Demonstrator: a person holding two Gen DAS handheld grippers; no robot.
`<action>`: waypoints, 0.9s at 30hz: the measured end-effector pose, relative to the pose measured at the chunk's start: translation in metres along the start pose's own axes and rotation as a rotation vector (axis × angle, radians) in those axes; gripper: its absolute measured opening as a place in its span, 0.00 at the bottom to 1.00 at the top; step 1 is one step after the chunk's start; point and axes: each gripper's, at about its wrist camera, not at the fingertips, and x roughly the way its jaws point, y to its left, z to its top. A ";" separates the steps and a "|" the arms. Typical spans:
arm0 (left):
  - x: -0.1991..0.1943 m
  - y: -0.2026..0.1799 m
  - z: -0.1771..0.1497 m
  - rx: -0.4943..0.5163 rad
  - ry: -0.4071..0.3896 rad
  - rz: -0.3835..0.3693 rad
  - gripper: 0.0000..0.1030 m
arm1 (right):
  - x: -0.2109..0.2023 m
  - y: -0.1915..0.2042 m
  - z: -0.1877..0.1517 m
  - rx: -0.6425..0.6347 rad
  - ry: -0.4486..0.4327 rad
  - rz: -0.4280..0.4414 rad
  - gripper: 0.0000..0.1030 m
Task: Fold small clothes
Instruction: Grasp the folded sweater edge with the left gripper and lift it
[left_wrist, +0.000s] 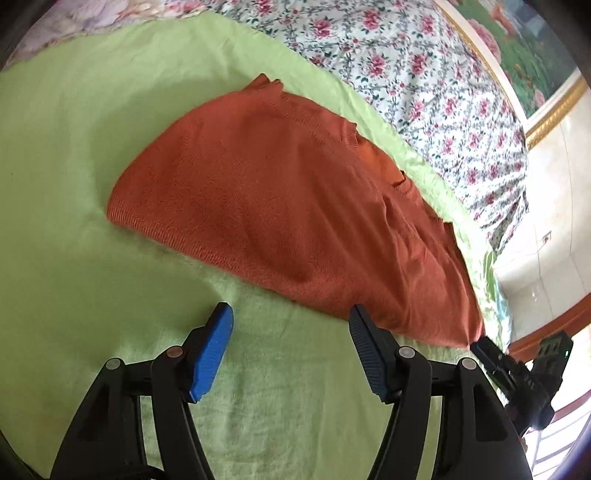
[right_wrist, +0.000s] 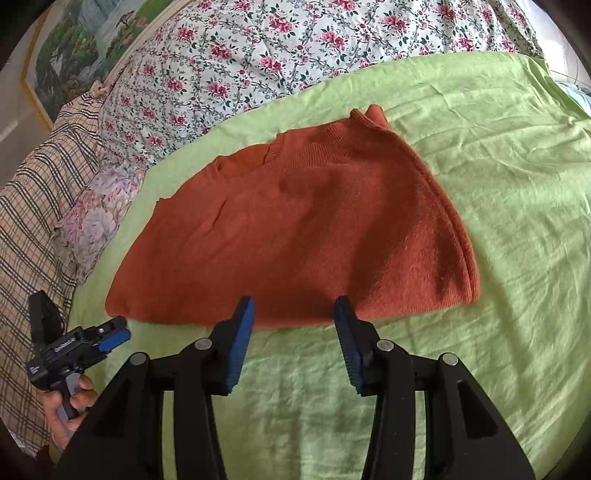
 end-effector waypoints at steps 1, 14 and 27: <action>0.001 0.001 0.003 -0.008 -0.004 -0.005 0.65 | -0.001 0.001 0.000 0.000 -0.001 0.003 0.49; 0.018 0.034 0.054 -0.159 -0.126 0.020 0.64 | 0.000 0.010 0.002 0.000 -0.001 0.047 0.54; 0.006 -0.083 0.074 0.189 -0.227 0.063 0.07 | 0.015 -0.019 0.045 0.079 0.041 0.189 0.74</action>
